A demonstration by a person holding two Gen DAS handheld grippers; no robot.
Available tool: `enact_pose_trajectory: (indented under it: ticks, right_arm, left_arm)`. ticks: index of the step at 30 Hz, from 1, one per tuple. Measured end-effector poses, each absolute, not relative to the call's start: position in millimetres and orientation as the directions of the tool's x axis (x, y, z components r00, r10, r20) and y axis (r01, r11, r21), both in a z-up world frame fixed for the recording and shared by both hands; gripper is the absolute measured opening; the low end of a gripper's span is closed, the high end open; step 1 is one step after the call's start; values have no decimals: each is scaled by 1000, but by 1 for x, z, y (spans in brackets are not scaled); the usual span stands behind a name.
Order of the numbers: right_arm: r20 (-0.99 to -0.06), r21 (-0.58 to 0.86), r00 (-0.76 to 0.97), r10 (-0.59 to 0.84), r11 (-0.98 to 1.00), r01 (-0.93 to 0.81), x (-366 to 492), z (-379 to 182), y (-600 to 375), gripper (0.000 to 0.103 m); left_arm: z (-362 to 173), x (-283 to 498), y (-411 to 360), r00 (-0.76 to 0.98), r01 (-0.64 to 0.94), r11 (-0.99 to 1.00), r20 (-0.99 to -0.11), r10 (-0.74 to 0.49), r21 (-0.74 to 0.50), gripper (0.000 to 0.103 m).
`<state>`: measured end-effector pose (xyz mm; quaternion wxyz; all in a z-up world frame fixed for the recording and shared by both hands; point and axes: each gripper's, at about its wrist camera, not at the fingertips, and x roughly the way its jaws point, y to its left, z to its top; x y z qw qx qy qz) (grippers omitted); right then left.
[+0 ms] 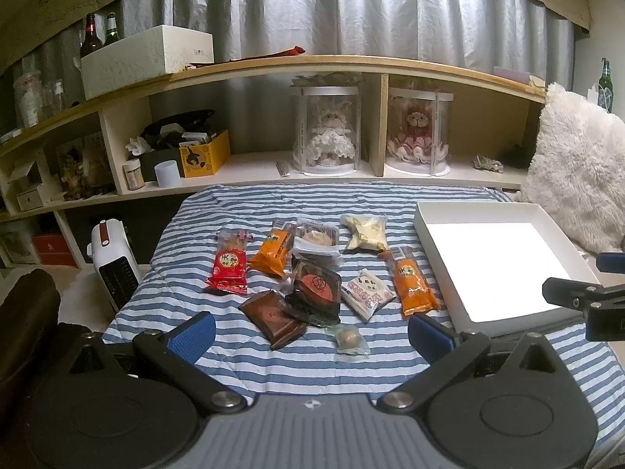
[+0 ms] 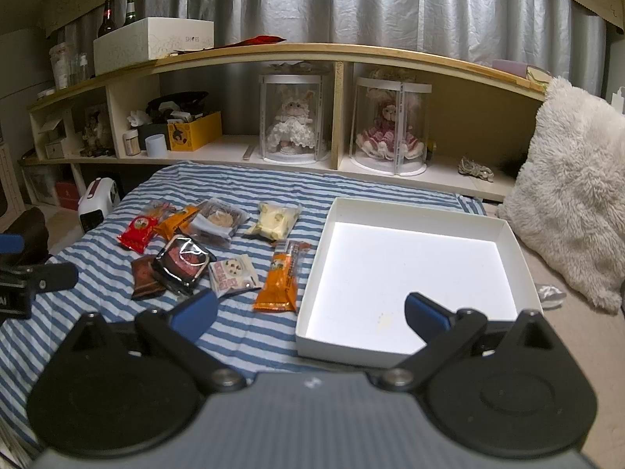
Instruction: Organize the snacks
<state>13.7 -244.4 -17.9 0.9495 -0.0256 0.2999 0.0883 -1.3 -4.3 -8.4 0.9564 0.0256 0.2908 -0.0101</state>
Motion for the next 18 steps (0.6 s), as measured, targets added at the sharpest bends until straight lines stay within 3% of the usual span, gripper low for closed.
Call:
enact_pose_trajectory:
  ticks: [18]
  right_arm:
    - [-577, 4, 803, 153, 983, -184, 14, -19, -245, 103]
  left_arm:
    - [-8, -1, -5, 829, 35, 999, -559, -6, 41, 103]
